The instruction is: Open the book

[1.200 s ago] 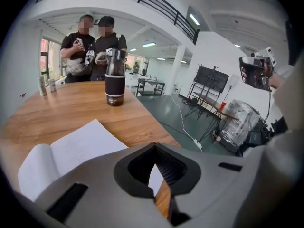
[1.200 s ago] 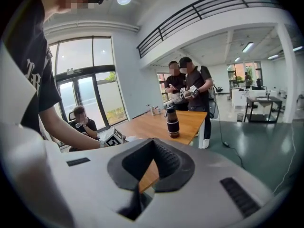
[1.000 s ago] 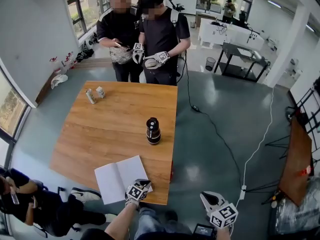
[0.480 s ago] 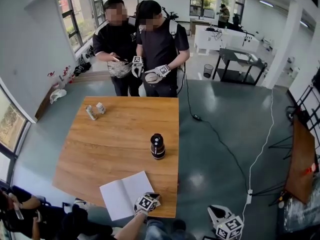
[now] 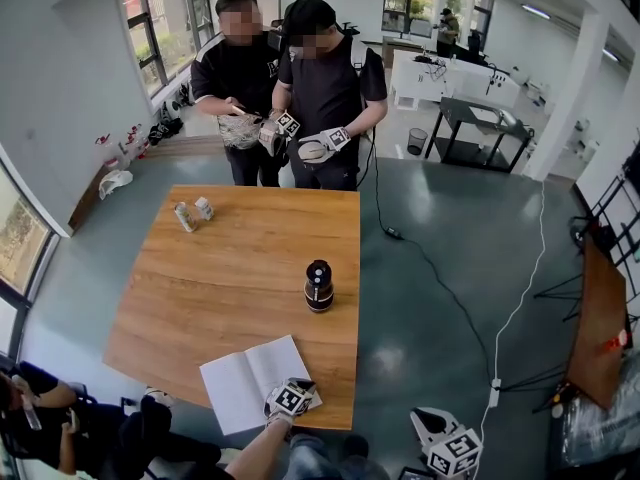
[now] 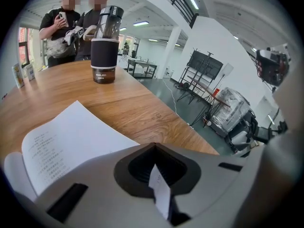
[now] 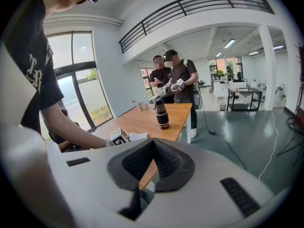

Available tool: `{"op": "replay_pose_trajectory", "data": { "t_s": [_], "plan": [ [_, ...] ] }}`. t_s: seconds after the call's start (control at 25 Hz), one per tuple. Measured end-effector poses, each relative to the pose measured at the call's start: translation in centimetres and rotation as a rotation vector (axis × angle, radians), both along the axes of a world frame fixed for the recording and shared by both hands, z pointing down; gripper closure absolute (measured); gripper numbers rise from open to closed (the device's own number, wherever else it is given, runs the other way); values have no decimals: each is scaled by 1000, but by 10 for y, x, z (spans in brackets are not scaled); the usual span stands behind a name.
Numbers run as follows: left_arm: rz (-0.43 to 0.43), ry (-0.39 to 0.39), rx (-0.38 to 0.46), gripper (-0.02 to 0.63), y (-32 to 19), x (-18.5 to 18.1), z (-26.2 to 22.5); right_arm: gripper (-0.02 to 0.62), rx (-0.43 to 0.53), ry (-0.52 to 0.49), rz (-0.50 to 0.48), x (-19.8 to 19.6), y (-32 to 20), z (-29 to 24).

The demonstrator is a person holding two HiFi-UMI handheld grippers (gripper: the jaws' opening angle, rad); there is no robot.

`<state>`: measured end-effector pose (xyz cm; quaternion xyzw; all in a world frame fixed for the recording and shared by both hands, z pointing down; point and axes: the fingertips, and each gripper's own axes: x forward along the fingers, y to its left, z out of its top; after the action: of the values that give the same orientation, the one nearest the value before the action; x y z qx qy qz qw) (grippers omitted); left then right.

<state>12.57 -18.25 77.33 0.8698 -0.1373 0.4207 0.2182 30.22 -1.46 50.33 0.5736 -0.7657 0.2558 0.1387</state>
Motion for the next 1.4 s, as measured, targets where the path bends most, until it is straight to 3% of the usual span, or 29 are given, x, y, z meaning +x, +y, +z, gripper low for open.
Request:
{"op": "replay_pose_trajectory", "data": {
  "t_s": [0.36,0.56,0.96,1.2,1.4],
  "plan": [
    [19,-77,61,598,-3,-12,7,606,-2,16,-23,-7,6,0],
    [114,-234,124,598,-1,-30,10,606,0,25,-19,-2,15,3],
    [64,-385,128,598,-9,-93,8,606,-3,22,-39,-11,22,4],
    [-18,-409,144,598,-4,-141,3,606,6,10,-98,-30,16,7],
    [-102,-357,183,598,-24,-168,1,606,11,-19,-183,-63,-20,29]
  ]
}}
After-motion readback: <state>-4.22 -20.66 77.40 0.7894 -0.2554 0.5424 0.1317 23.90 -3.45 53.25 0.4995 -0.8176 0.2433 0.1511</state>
